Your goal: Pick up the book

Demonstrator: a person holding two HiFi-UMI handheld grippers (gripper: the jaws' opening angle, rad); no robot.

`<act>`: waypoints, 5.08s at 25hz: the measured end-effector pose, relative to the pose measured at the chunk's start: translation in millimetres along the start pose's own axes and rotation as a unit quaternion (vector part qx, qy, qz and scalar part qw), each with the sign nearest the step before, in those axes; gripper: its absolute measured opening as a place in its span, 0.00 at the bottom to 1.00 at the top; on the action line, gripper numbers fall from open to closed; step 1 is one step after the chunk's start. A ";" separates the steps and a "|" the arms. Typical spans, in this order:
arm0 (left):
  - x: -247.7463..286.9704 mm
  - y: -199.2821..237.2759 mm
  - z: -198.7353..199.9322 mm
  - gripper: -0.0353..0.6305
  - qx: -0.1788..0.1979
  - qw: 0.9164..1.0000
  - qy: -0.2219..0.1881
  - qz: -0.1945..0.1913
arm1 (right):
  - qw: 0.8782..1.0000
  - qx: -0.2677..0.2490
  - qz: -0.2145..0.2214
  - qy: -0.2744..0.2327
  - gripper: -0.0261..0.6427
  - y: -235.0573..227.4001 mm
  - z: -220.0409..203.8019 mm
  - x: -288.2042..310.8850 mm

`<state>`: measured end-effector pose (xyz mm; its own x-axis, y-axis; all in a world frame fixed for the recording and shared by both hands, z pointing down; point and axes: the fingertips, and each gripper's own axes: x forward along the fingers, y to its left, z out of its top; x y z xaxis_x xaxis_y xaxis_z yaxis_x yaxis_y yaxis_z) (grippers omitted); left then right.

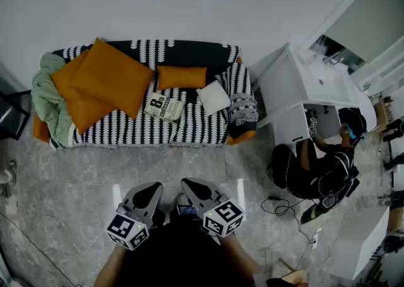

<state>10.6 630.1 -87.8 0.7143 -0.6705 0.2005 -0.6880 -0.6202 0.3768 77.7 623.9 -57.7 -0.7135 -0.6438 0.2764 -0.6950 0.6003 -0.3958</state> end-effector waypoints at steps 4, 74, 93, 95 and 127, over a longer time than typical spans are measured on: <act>-10.5 8.3 1.8 0.07 0.003 1.000 0.003 -0.010 | 1.000 0.000 -0.003 0.001 0.06 16.4 -1.3 8.1; 172.2 153.8 61.8 0.07 -0.035 0.998 0.049 0.014 | 0.986 0.141 0.012 -0.085 0.06 -188.0 122.1 125.5; 229.6 185.9 51.9 0.07 -0.117 0.989 0.072 0.056 | 0.984 0.169 0.034 -0.054 0.07 -245.9 120.9 147.5; 230.2 192.5 50.6 0.07 -0.113 0.989 0.077 0.058 | 0.984 0.169 0.032 -0.048 0.07 -244.7 118.6 153.0; 304.8 406.5 -102.3 0.08 -0.193 0.961 0.196 0.029 | 0.975 0.217 -0.032 0.043 0.06 -266.0 42.2 324.5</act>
<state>-38.2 215.2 219.0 0.7219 -0.4480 0.5274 -0.6830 -0.3387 0.6472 34.8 235.3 100.3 -0.6870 -0.6209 0.3774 -0.6489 0.2905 -0.7032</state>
